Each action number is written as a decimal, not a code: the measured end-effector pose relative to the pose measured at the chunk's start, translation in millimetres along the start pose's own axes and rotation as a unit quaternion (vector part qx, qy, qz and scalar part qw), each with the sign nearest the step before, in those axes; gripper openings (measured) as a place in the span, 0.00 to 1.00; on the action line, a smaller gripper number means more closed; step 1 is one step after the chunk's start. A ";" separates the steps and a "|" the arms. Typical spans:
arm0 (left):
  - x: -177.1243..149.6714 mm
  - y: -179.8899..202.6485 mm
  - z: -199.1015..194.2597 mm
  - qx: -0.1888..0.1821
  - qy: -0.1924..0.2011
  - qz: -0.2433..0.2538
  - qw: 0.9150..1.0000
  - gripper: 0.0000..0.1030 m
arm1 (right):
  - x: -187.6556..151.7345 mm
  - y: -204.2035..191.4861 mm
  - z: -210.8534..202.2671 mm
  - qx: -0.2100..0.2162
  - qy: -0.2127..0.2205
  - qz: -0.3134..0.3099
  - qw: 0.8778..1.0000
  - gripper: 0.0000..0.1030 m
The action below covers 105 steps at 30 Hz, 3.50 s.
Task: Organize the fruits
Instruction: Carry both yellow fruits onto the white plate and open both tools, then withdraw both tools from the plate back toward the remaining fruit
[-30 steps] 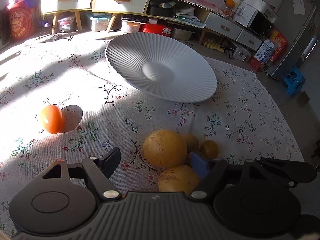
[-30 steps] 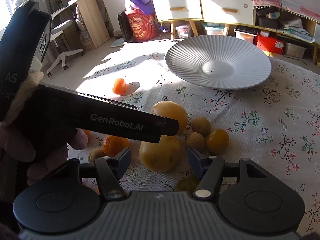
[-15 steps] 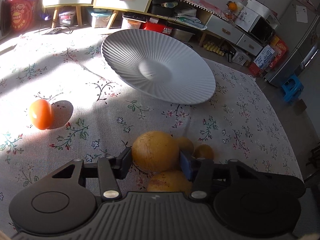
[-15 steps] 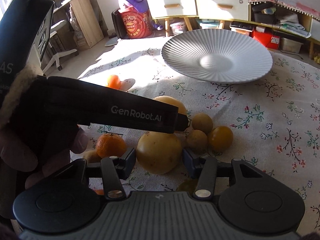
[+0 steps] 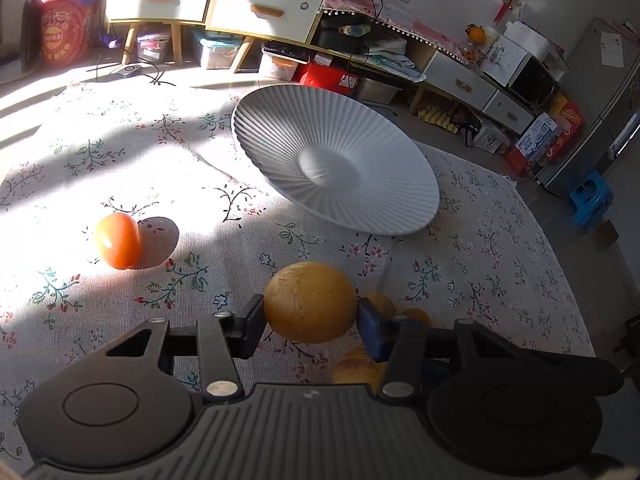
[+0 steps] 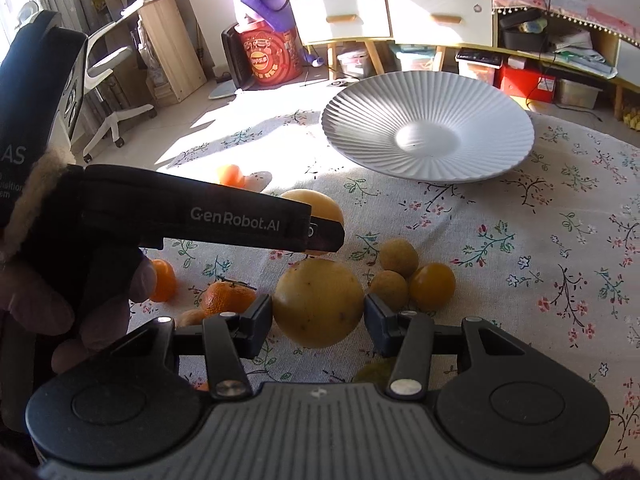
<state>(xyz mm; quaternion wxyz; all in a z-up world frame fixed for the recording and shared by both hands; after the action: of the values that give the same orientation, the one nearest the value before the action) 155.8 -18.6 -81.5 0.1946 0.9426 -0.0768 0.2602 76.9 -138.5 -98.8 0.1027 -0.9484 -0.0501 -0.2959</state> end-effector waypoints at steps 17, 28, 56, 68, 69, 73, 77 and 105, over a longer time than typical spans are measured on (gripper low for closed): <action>25.6 -7.5 -25.2 0.033 0.076 -0.017 0.996 0.36 | 32.8 33.8 -17.3 -0.028 0.040 0.029 0.998 0.45; 54.4 3.1 -8.0 0.031 0.102 0.004 0.994 0.36 | 68.7 69.7 -10.5 -0.046 0.064 0.062 0.995 0.45; 83.8 18.0 64.7 0.031 0.102 0.110 0.988 0.36 | 124.8 111.0 61.1 -0.067 0.038 0.116 0.990 0.45; 85.9 20.4 75.2 0.043 0.106 0.143 0.983 0.37 | 133.3 103.7 68.5 -0.059 0.038 0.116 0.991 0.45; 86.3 19.2 75.5 0.042 0.104 0.144 0.983 0.37 | 134.0 103.8 68.3 -0.058 0.038 0.116 0.991 0.45; 88.4 19.6 74.4 0.039 0.096 0.143 0.984 0.39 | 134.9 104.8 67.2 -0.056 0.035 0.118 0.991 0.47; 89.6 19.7 70.9 0.041 0.094 0.142 0.985 0.56 | 137.7 101.5 60.4 -0.060 0.042 0.115 0.991 0.52; 55.8 21.6 -1.5 0.049 0.080 0.125 0.988 0.90 | 102.8 85.5 -6.7 -0.077 0.066 0.090 0.991 0.93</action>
<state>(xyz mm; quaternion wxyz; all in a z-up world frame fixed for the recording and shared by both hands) 197.4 -40.1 -44.2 0.1195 0.9104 -0.1650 0.3601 170.9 -219.8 -48.8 0.0591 -0.9325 0.0656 -0.3503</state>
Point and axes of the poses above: each gripper's, at about its wrist camera, not at the fingertips, and z roughly the way its jaws point, y to its right, x to its top, the point moved 8 cm from there along z, roughly the way its jaws point, and after that the axes turned 5 degrees about -y, right-handed, at the moved point
